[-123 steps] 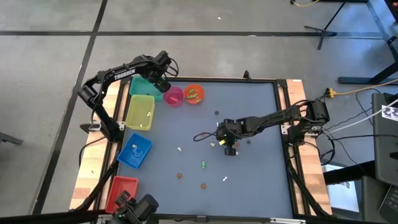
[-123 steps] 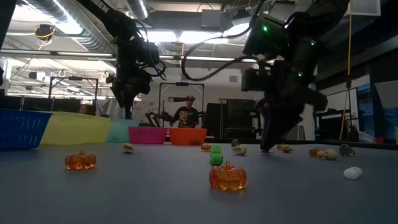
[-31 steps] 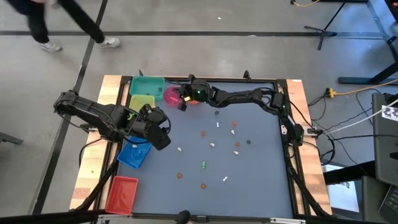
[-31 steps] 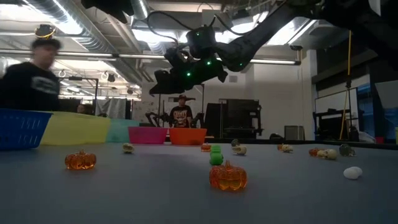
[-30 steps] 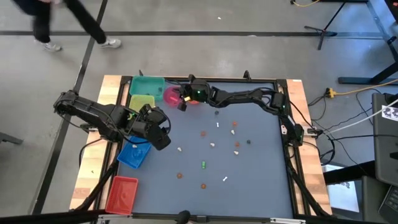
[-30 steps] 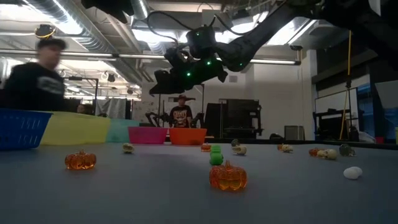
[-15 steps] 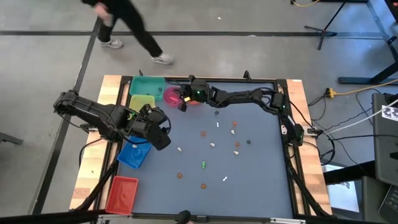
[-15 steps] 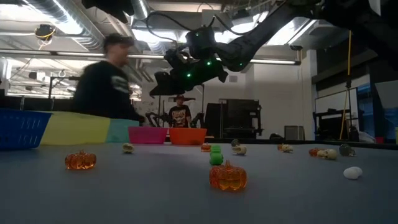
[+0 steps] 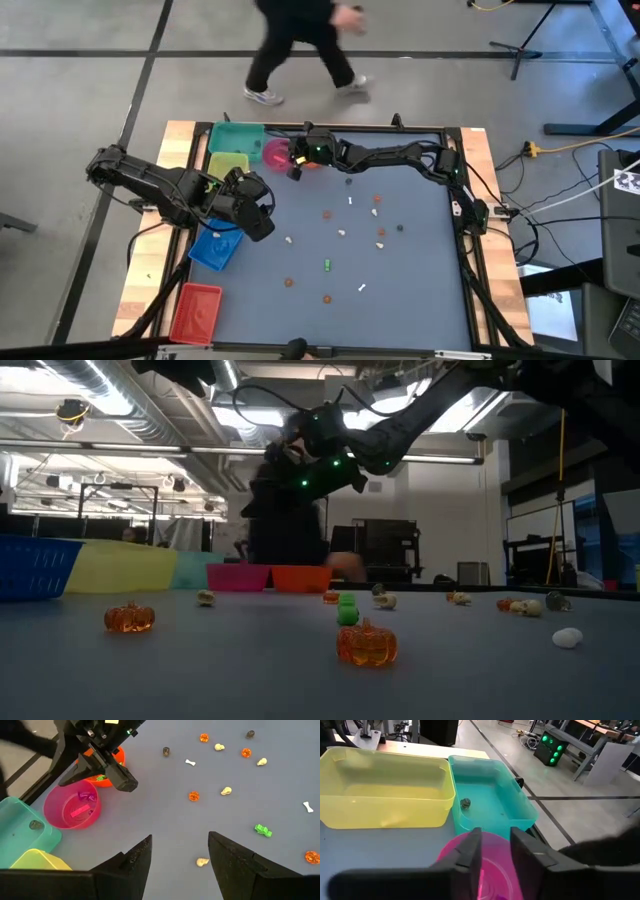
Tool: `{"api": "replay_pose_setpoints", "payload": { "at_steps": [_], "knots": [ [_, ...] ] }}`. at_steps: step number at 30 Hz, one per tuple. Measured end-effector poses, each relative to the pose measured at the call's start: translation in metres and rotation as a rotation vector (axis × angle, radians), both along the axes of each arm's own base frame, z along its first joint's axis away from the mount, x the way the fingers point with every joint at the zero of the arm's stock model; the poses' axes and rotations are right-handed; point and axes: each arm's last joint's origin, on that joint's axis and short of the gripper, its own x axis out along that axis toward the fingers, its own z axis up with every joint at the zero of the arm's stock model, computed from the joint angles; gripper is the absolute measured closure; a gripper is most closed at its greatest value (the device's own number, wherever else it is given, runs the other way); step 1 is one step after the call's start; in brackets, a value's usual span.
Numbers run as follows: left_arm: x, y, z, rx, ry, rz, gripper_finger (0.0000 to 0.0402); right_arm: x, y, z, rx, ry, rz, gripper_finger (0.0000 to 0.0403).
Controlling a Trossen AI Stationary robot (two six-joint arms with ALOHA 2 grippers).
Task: Sort Halloween decoration
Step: Put the purple witch hat toy into the pink bin, then put the yellow skull toy into the blue bin
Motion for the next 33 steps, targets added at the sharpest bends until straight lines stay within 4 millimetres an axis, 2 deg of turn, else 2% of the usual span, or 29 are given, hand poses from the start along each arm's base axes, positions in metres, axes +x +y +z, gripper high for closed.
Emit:
{"api": "replay_pose_setpoints", "payload": {
  "at_steps": [6, 10, 14, 21, 25, 29, 33],
  "knots": [
    [0.000, 0.000, 0.000, 0.000, -0.001, 0.000, 0.0224, 0.000, 0.000, 0.000, 0.000, 0.000, 0.001, 0.0234],
    [0.000, 0.000, 0.000, -0.002, -0.005, 0.000, 0.0224, 0.000, 0.001, -0.001, 0.004, 0.011, 0.003, 0.0221],
    [0.002, -0.001, 0.001, -0.014, -0.028, -0.005, 0.0224, -0.006, 0.004, 0.002, 0.034, 0.094, 0.015, 0.0219],
    [0.004, -0.002, 0.003, -0.023, -0.049, -0.008, 0.0224, -0.035, 0.013, 0.040, 0.098, 0.281, 0.020, 0.0219],
    [0.012, -0.004, -0.002, 0.000, -0.038, -0.021, 0.0224, -0.054, 0.021, 0.067, 0.121, 0.330, 0.019, 0.0219],
    [0.028, -0.009, -0.013, 0.053, 0.005, -0.081, 0.0224, -0.067, 0.037, 0.089, 0.126, 0.355, 0.014, 0.0219],
    [0.046, -0.015, -0.028, 0.115, 0.071, -0.175, 0.0224, -0.079, 0.066, 0.104, 0.096, 0.431, 0.017, 0.0219]
  ]
}}
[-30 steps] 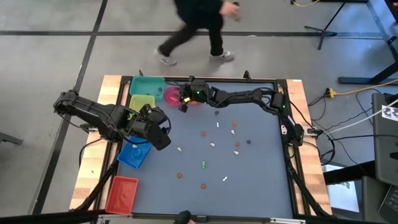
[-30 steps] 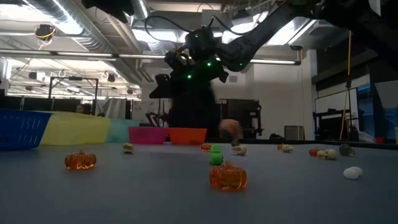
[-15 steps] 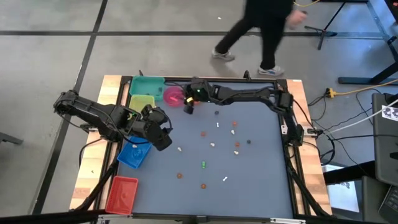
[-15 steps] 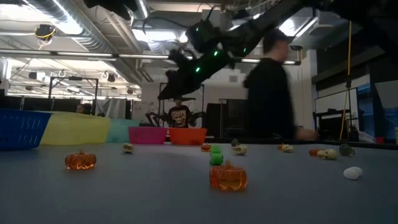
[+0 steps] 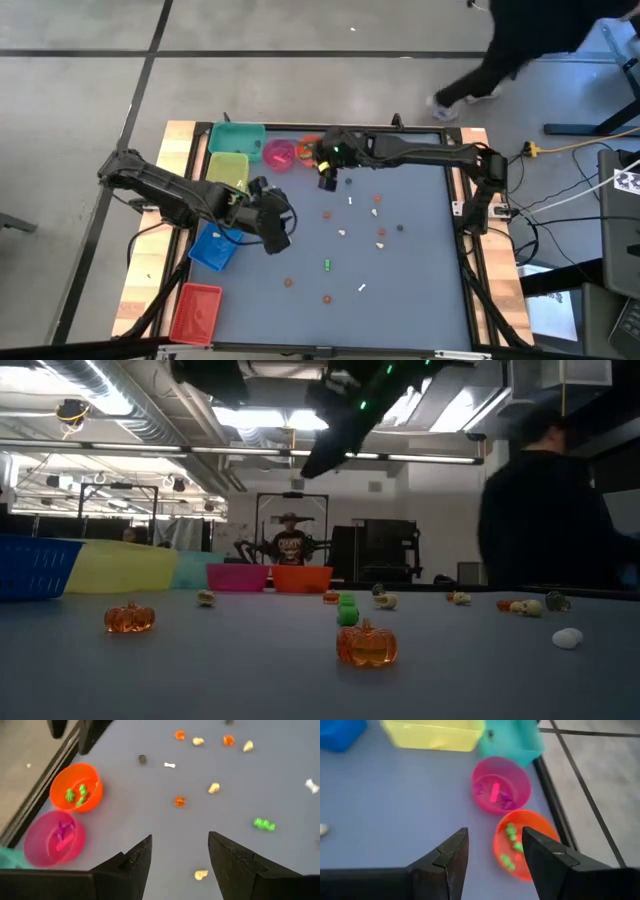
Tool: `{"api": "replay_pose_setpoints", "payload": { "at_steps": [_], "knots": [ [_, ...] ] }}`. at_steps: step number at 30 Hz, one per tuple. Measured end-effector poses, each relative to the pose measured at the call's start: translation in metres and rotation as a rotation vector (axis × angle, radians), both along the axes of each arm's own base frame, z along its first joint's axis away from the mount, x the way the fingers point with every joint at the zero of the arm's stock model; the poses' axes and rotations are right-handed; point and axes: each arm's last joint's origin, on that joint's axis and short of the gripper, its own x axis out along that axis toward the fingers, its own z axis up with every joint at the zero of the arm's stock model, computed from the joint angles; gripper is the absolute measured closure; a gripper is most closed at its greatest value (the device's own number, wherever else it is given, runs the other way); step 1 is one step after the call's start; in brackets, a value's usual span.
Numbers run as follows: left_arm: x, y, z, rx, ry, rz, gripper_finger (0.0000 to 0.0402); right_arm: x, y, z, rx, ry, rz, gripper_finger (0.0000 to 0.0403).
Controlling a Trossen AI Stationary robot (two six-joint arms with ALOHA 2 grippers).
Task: Sort Halloween decoration
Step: Put the yellow skull toy into the blue bin
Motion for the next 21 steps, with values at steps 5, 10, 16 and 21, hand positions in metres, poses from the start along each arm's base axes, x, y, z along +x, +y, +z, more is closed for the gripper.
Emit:
{"api": "replay_pose_setpoints", "payload": {
  "at_steps": [5, 10, 16, 21],
  "knots": [
    [0.019, -0.006, -0.020, -0.008, 0.092, -0.128, 0.0224, -0.022, 0.035, 0.016, -0.045, 0.120, 0.023, 0.0219],
    [0.033, -0.007, -0.039, -0.044, 0.169, -0.192, 0.0224, -0.046, 0.064, 0.031, -0.039, 0.201, 0.080, 0.0219],
    [0.046, -0.004, -0.065, -0.092, 0.279, -0.208, 0.0224, -0.082, 0.083, 0.037, -0.024, 0.242, 0.107, 0.0219],
    [0.057, -0.001, -0.087, -0.094, 0.377, -0.295, 0.0224, -0.104, 0.084, 0.013, -0.015, 0.206, 0.108, 0.0219]
  ]
}}
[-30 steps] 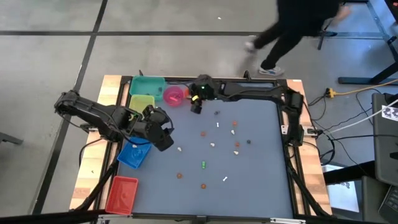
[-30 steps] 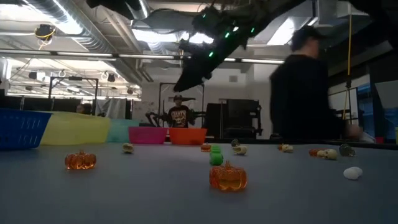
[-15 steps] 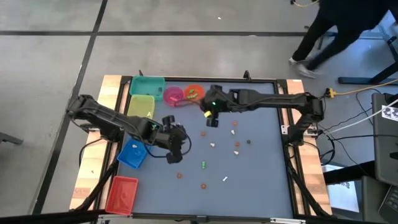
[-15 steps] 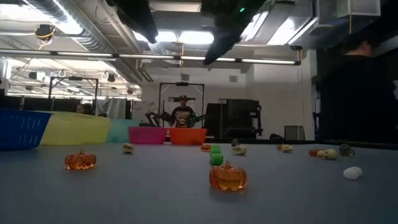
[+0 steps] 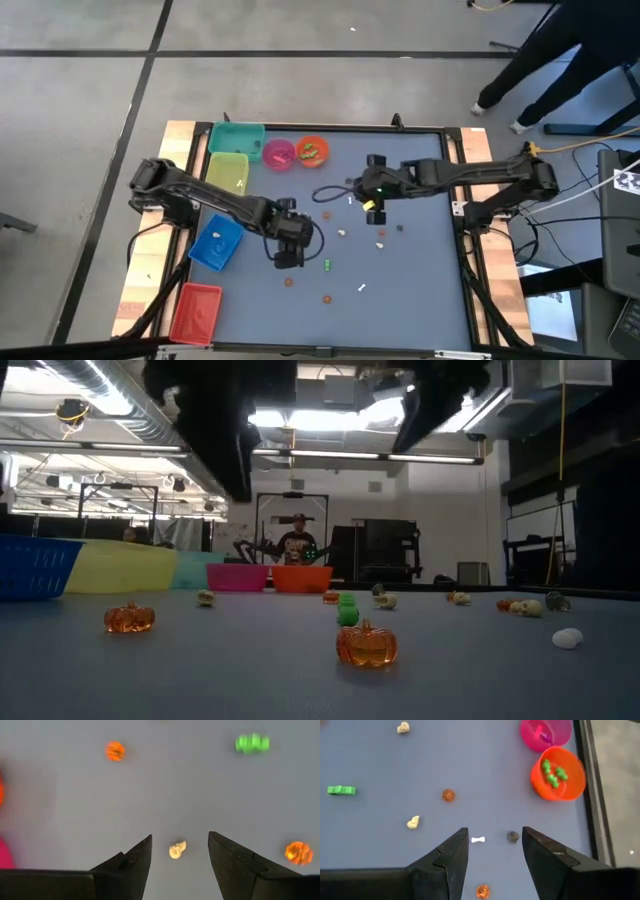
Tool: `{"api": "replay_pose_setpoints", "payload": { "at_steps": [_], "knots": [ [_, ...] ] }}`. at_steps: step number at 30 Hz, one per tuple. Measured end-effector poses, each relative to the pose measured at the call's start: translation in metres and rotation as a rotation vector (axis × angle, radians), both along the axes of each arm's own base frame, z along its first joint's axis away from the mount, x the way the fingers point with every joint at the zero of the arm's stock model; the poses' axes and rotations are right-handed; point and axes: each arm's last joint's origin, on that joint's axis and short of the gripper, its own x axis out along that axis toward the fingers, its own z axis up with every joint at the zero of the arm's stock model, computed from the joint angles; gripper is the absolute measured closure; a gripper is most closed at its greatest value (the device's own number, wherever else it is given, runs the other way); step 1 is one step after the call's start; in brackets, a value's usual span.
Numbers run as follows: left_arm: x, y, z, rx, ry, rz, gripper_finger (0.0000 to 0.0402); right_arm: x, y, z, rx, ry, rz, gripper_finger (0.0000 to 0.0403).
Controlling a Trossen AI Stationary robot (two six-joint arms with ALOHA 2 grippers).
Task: Sort Halloween decoration
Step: Put the yellow skull toy into the blue bin
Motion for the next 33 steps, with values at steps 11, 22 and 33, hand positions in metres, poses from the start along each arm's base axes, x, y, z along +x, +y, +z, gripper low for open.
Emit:
{"api": "replay_pose_setpoints", "payload": {
  "at_steps": [11, 22, 33],
  "knots": [
    [0.013, 0.011, -0.042, 0.006, 0.193, -0.195, 0.0224, -0.011, -0.001, -0.069, 0.043, -0.036, 0.021, 0.0219],
    [0.013, 0.020, -0.059, -0.055, 0.271, -0.209, 0.0224, -0.011, -0.001, -0.077, 0.063, -0.059, 0.014, 0.0219],
    [-0.001, 0.022, -0.087, -0.058, 0.279, -0.207, 0.0224, -0.010, 0.000, -0.076, 0.065, -0.080, 0.021, 0.0219]
  ]
}}
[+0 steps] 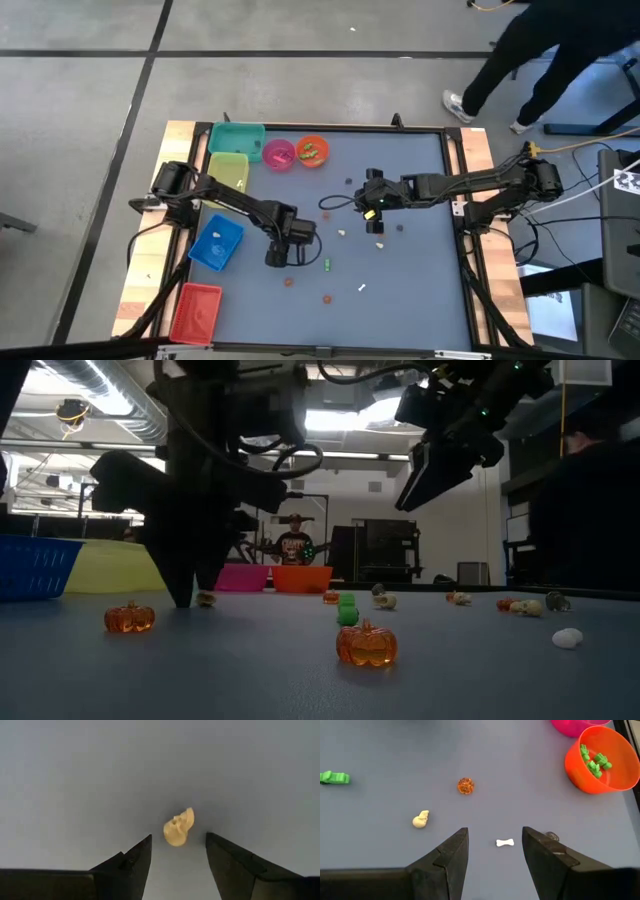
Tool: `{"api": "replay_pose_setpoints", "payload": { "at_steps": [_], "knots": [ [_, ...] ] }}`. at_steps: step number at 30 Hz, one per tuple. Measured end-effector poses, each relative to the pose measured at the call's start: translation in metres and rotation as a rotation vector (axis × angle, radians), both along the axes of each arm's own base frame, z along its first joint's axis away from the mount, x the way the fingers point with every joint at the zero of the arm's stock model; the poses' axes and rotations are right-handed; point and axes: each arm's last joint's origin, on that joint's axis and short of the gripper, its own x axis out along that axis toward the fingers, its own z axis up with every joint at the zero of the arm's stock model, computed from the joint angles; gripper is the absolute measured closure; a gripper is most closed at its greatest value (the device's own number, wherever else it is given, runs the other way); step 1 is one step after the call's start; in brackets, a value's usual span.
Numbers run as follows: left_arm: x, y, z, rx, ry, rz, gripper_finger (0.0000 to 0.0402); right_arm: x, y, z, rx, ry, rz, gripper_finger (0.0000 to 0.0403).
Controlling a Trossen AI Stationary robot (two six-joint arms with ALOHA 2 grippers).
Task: Sort Halloween decoration
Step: Put the yellow skull toy into the blue bin
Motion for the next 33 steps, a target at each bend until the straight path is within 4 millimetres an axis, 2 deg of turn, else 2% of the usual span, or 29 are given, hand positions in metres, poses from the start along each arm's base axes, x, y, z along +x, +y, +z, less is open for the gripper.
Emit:
{"api": "replay_pose_setpoints", "payload": {
  "at_steps": [15, 22, 33],
  "knots": [
    [0.001, 0.010, -0.002, -0.093, -0.007, 0.116, 0.0224, 0.000, 0.000, 0.000, 0.000, 0.000, 0.001, 0.0219],
    [0.012, 0.013, 0.008, -0.117, -0.062, 0.127, 0.0224, 0.000, 0.000, 0.000, 0.000, 0.001, 0.001, 0.0219],
    [0.008, 0.016, 0.007, -0.110, -0.010, 0.135, 0.0224, 0.000, 0.000, 0.000, 0.000, 0.002, 0.001, 0.0219]
  ]
}}
